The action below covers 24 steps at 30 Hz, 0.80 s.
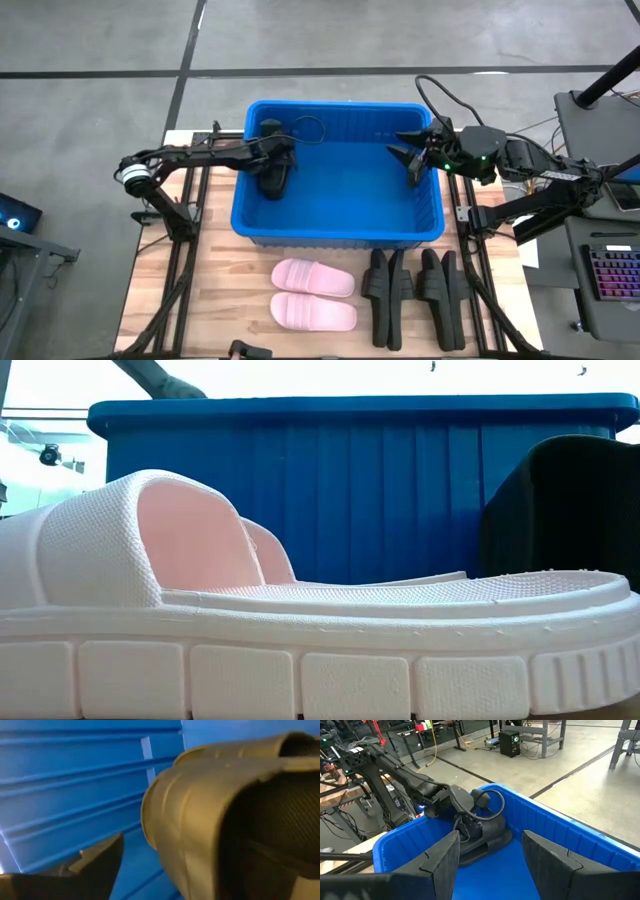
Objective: Pick and place slides into bin
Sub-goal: Put the black slipper into the blue container, then put the pink slipper into the blue container
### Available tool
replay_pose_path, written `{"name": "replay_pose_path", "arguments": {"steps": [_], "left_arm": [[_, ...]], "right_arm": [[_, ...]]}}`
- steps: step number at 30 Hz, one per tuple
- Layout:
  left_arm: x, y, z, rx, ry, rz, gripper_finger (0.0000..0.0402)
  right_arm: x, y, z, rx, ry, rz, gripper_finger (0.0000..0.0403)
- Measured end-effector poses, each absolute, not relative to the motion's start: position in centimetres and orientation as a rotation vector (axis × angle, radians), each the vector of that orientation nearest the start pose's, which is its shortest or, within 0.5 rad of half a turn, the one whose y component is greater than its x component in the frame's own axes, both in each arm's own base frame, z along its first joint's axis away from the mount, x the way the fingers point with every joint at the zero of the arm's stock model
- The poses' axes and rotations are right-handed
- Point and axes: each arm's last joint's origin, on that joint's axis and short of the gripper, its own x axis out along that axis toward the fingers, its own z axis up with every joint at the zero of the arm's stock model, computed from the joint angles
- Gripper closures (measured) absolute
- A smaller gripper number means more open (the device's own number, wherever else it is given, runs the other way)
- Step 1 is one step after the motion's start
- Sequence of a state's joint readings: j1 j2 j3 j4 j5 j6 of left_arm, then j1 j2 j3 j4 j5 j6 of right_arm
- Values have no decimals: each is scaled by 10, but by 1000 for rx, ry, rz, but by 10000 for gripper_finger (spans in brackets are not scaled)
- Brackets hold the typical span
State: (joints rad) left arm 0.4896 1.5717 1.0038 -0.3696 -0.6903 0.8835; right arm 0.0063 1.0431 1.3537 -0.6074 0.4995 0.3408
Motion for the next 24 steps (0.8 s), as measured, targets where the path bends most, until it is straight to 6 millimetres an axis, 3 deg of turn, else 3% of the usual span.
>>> {"name": "replay_pose_path", "arguments": {"steps": [5, 16, 24], "left_arm": [[266, 162, 224, 791, 1450, 532, 32], [266, 148, 265, 815, 1431, 488, 28], [262, 114, 307, 704, 1261, 578, 28]], "right_arm": [[191, -13, 435, 252, 222, -535, 197], [191, -13, 434, 256, 227, -537, 197], [190, -13, 431, 241, 256, -542, 197]]}}
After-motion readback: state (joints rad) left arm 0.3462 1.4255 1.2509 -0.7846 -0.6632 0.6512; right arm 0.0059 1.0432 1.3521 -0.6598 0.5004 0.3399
